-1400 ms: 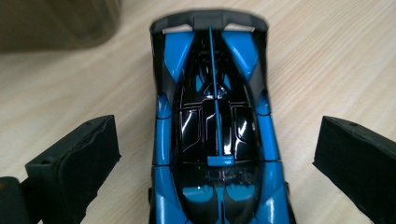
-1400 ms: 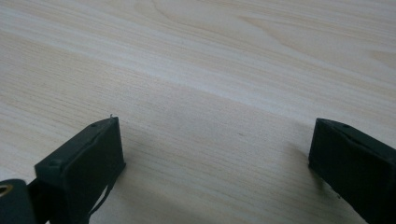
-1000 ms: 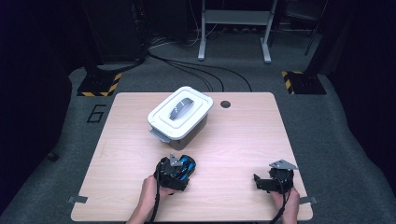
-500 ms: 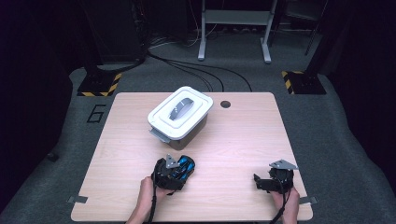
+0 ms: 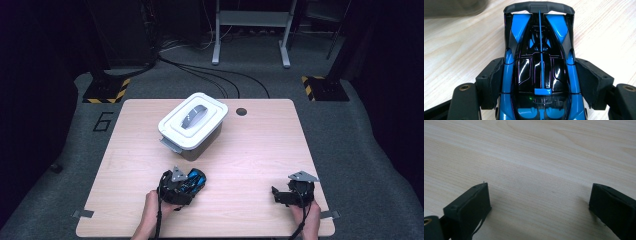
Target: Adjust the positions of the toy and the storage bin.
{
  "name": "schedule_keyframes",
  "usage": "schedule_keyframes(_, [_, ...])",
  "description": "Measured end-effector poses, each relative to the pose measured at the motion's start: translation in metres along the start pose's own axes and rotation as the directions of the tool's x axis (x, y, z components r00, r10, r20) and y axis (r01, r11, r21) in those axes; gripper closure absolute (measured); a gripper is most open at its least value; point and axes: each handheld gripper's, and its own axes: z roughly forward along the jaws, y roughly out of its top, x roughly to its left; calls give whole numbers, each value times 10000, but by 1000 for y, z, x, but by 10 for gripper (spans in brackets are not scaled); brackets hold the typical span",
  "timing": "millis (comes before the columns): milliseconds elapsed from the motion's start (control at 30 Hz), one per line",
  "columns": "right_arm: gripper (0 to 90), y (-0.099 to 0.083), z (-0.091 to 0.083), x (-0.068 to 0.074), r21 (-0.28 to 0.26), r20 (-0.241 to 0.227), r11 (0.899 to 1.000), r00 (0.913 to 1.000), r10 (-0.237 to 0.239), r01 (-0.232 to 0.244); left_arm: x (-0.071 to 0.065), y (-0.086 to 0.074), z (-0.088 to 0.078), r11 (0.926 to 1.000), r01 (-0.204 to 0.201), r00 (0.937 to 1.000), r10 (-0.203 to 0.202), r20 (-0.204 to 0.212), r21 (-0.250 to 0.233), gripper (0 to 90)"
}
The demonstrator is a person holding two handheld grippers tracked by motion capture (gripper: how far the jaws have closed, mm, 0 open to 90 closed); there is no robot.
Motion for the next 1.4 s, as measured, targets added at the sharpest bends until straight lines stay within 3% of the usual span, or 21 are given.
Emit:
schedule_keyframes(600, [25,0,0,0,4,-4,10000,10000,3,-3,23,-26,-25,9999,76,9998,-74,190,-87,280])
schedule_keyframes(967, [24,0,0,0,5,-4,10000,10000,-1,1,41,-52,-46,9996,288,9995,-289,-113,-43,280])
schedule_keyframes(1167, [25,0,0,0,32,11,10000,10000,-54,54,54,-65,-55,9967,791,9948,-802,-635,-187,280])
schedule_keyframes(1400, [25,0,0,0,30,12,10000,10000,-54,54,63,-70,-57,9887,1450,9836,-1481,-1026,-373,279])
